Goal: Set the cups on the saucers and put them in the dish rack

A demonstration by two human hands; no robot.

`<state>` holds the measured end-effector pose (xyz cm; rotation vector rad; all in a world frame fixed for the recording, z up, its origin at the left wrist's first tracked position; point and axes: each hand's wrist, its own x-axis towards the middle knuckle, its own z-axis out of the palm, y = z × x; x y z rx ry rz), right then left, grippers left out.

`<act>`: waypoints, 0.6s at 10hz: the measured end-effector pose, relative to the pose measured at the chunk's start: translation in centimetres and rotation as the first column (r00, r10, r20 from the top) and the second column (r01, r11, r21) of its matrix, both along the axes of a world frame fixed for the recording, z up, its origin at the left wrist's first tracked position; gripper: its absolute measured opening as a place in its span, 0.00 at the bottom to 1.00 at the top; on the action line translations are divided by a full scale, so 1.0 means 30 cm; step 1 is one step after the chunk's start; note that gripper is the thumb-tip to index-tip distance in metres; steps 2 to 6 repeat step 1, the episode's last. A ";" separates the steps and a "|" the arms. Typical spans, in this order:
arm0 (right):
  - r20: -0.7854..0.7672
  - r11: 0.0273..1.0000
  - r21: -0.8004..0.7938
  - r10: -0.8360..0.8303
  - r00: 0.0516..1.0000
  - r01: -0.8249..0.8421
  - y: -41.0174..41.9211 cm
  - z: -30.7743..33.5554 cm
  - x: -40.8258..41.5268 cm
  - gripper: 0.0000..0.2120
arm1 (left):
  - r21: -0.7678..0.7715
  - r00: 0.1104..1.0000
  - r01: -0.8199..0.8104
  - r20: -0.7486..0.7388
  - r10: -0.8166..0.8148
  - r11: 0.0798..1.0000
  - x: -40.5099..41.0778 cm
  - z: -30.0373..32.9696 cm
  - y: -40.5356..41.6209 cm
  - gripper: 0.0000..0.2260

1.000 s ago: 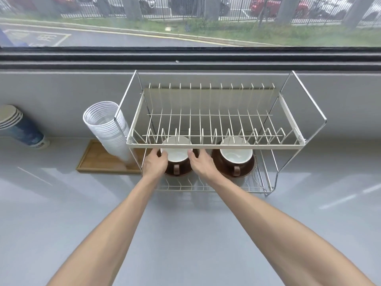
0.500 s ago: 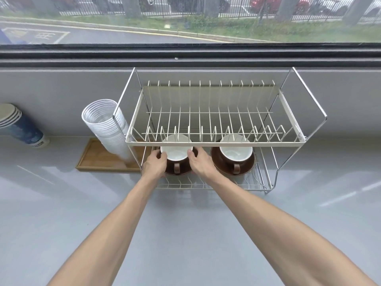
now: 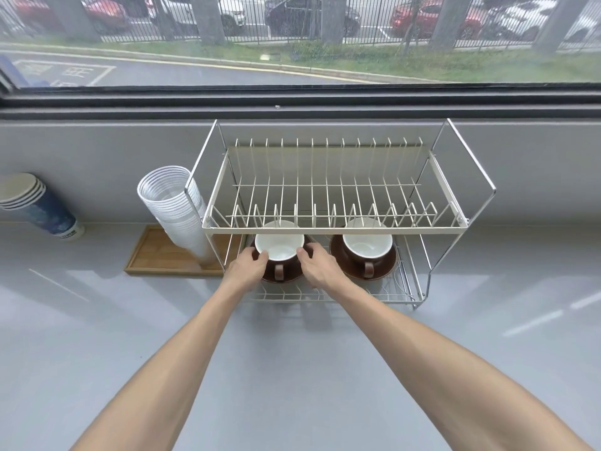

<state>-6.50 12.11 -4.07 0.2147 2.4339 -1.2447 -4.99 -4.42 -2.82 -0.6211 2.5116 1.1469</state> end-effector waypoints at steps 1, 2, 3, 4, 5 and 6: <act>0.027 0.996 0.061 0.065 0.998 -0.066 0.029 0.059 0.027 0.24 | -0.078 0.993 0.113 0.039 -0.110 0.991 0.019 0.048 -0.011 0.16; 0.027 0.996 0.061 0.065 0.998 -0.066 0.029 0.059 0.027 0.24 | -0.078 0.993 0.113 0.039 -0.110 0.991 0.019 0.048 -0.011 0.16; 0.027 0.996 0.061 0.065 0.998 -0.066 0.029 0.059 0.027 0.24 | -0.078 0.993 0.113 0.039 -0.110 0.991 0.019 0.048 -0.011 0.16; 0.027 0.996 0.061 0.065 0.998 -0.066 0.029 0.059 0.027 0.24 | -0.078 0.993 0.113 0.039 -0.110 0.991 0.019 0.048 -0.011 0.16; 0.027 0.996 0.061 0.065 0.998 -0.066 0.029 0.059 0.027 0.24 | -0.078 0.993 0.113 0.039 -0.110 0.991 0.019 0.048 -0.011 0.16; 0.027 0.996 0.061 0.065 0.998 -0.066 0.029 0.059 0.027 0.24 | -0.078 0.993 0.113 0.039 -0.110 0.991 0.019 0.048 -0.011 0.16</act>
